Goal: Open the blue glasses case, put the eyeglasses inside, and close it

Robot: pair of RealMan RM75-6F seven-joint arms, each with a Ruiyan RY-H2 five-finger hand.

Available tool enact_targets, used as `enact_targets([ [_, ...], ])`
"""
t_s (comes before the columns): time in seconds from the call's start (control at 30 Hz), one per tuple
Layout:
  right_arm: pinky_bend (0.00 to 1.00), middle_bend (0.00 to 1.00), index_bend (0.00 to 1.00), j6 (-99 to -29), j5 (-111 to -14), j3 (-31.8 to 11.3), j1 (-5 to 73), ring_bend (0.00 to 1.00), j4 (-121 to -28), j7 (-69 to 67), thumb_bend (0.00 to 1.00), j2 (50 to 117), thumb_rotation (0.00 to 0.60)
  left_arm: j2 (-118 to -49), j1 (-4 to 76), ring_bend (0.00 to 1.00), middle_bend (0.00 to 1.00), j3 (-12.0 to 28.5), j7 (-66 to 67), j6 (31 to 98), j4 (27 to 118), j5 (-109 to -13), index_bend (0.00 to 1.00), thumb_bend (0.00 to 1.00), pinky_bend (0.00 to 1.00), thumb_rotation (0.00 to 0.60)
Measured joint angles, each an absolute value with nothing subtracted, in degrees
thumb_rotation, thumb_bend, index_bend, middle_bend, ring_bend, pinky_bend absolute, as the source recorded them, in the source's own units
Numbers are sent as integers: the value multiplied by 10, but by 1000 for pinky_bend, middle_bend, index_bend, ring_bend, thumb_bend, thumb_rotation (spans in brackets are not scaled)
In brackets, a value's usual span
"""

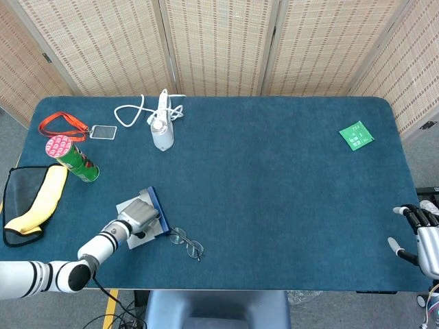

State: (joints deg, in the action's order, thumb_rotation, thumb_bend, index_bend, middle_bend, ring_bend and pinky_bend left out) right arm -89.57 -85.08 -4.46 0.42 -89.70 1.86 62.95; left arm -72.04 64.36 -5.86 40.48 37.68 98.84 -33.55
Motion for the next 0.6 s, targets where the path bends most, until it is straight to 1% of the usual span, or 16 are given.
enact_targets([
  [0.27,302,267,273,-896,-848,-46,2,313,-894,14,214,630,600,-765,684,917,993,-44,384,368,930,-304,216,577,968,600],
  [0.37,302,267,273,-898,-847,-47,1,314,-894,13,213,628,600,-767,690,917,992,-42,375,376,922,-300,215,578,967,600],
  [0.6,302,267,273,-898,-850,-46,1,317,-893,12,214,629,600,-743,663,900,975,-38,339,418,943,-362,214,576,967,600],
])
